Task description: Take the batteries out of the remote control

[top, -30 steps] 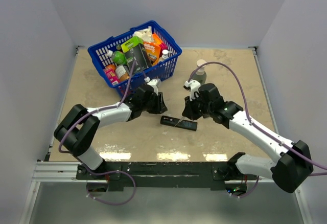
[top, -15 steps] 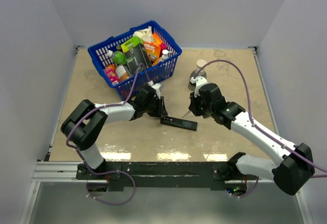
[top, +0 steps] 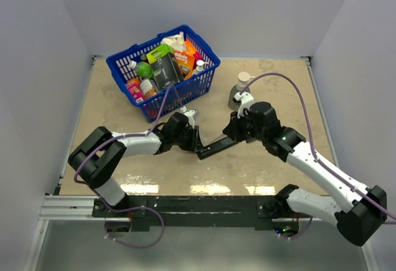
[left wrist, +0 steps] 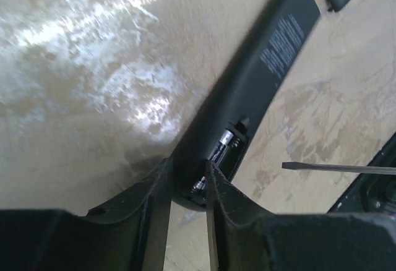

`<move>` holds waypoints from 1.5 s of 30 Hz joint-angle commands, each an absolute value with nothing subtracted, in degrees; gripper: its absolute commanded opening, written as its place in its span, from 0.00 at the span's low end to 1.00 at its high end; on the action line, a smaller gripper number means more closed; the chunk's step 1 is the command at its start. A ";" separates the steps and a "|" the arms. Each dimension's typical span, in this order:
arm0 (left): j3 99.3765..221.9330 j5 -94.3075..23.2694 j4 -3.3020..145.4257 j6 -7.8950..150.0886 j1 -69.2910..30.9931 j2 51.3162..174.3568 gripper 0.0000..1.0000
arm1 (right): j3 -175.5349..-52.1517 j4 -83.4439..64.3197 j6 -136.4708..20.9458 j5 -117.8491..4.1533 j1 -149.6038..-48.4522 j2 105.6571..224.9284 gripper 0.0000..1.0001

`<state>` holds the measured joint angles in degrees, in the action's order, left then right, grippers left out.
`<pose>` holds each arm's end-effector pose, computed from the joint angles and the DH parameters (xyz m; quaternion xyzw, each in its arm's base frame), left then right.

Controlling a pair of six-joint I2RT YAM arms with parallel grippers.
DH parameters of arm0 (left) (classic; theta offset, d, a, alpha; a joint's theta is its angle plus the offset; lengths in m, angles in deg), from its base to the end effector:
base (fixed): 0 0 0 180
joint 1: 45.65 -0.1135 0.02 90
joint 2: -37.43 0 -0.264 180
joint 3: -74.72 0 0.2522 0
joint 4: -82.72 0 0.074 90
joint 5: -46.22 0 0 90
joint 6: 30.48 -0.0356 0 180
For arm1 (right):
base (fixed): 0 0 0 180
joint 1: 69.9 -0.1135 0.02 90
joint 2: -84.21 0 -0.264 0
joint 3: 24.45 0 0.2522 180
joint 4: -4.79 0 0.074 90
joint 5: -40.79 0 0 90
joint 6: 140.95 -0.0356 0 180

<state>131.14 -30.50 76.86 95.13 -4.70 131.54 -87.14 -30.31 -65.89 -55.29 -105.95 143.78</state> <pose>0.2342 -0.2141 0.1478 0.0881 0.9097 -0.3261 0.2417 0.1845 0.1389 0.2969 -0.1853 0.8538 0.2503 0.4172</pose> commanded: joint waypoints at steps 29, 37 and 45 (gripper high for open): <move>130.41 -27.35 78.10 98.72 -4.25 126.02 0.33 | -71.87 -19.87 -66.06 -48.16 -115.78 132.20 0.00; 130.76 -26.20 78.62 97.49 -4.34 128.40 0.33 | -72.48 -20.04 -67.38 -40.70 -121.13 135.71 0.00; 131.20 -25.41 78.27 95.82 -4.25 130.33 0.33 | -73.89 -19.78 -68.44 -29.89 -128.52 139.41 0.00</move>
<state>128.93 -26.68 76.79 97.87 -4.02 129.72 -72.64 -20.28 -67.02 -37.66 -125.58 138.12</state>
